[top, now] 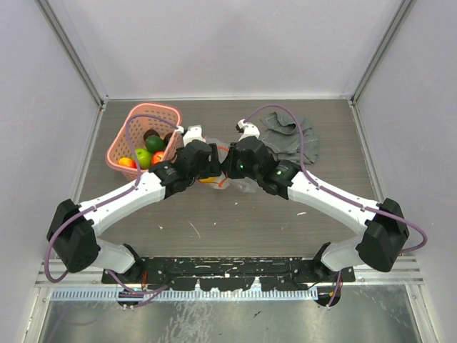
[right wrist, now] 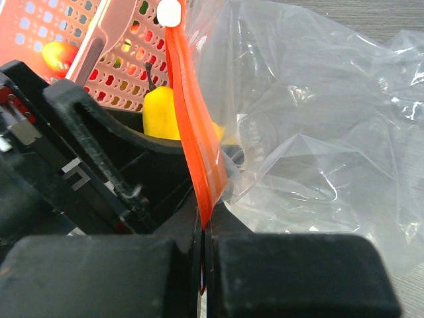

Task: Place the food in the zip-top bag and seal the zipper
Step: Place the fake vegetable in the zipper food storage bag.

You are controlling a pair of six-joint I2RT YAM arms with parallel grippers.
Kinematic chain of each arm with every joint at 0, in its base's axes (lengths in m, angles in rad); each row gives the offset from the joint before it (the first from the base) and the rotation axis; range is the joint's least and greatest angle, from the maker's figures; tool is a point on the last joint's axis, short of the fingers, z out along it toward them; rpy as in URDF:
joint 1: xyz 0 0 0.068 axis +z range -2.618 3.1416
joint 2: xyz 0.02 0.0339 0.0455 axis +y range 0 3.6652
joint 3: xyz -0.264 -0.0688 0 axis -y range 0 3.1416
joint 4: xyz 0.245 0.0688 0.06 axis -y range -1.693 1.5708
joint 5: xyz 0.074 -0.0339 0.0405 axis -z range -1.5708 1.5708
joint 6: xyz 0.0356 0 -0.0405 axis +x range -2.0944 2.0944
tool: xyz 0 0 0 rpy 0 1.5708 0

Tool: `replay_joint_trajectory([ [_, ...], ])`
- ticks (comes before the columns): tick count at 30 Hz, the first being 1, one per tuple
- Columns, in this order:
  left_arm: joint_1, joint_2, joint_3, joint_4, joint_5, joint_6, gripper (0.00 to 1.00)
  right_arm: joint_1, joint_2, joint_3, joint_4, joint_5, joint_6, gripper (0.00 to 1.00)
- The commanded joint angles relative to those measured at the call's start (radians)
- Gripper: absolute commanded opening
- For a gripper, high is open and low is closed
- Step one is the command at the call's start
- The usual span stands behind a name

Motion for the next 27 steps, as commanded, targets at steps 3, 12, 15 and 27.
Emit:
replay_joint_trajectory([
  [3,-0.022,-0.035,0.058,0.025,0.013,0.009,0.67,-0.008,-0.025,-0.012,0.103,-0.036,0.024,0.0],
  [12,-0.023,-0.056,0.048,0.032,0.039,-0.002,0.75,-0.039,-0.051,-0.07,0.153,-0.075,0.062,0.0],
  [15,-0.023,-0.053,0.051,0.039,0.051,-0.005,0.75,-0.047,-0.045,-0.08,0.174,-0.114,0.079,0.0],
  [27,-0.032,-0.043,0.077,0.007,0.014,0.013,0.87,-0.074,-0.054,-0.095,0.199,-0.167,0.1,0.0],
])
